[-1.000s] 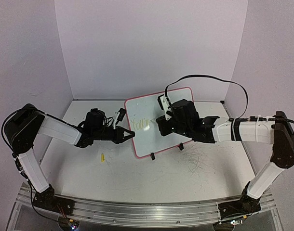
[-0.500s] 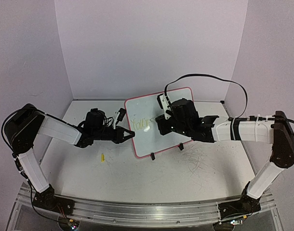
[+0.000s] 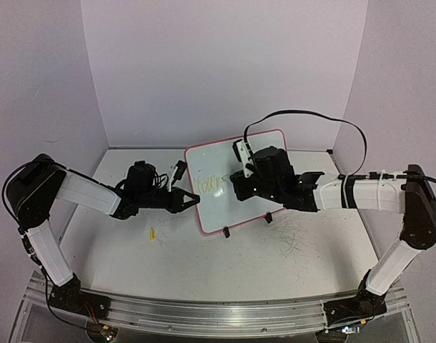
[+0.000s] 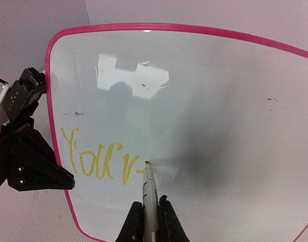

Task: Write a sentence on the whiteboard

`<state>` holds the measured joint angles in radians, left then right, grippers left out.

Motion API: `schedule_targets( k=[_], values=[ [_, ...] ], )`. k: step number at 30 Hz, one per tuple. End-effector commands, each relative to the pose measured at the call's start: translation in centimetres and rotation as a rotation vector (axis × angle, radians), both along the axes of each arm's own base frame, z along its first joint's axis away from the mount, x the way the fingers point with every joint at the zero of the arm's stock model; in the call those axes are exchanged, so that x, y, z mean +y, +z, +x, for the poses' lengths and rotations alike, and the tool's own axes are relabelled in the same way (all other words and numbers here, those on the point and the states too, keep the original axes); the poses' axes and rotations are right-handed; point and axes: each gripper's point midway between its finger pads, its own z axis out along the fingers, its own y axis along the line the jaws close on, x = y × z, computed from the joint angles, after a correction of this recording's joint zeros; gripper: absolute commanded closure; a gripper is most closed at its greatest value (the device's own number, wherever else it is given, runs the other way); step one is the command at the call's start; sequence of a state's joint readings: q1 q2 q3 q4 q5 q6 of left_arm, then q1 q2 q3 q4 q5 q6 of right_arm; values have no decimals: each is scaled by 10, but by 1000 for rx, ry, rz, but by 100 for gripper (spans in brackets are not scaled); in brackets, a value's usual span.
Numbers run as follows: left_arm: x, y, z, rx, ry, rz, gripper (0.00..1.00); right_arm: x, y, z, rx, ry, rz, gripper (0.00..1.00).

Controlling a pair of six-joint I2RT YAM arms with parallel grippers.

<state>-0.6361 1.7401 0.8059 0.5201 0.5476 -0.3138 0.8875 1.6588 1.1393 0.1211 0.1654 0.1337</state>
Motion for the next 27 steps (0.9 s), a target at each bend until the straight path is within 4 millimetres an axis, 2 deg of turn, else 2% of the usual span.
schedule_targets(
  k=[1,16,27],
  values=[
    [6,-35,-8,54,-3,126,100,8,-7,-3,13,15,16,100],
    [7,-33,-9,52,-1,125,100,-10,-23,-11,38,-29,-26,100],
    [10,-35,-12,55,2,131,100,-25,-15,-4,10,-81,-37,100]
  ],
)
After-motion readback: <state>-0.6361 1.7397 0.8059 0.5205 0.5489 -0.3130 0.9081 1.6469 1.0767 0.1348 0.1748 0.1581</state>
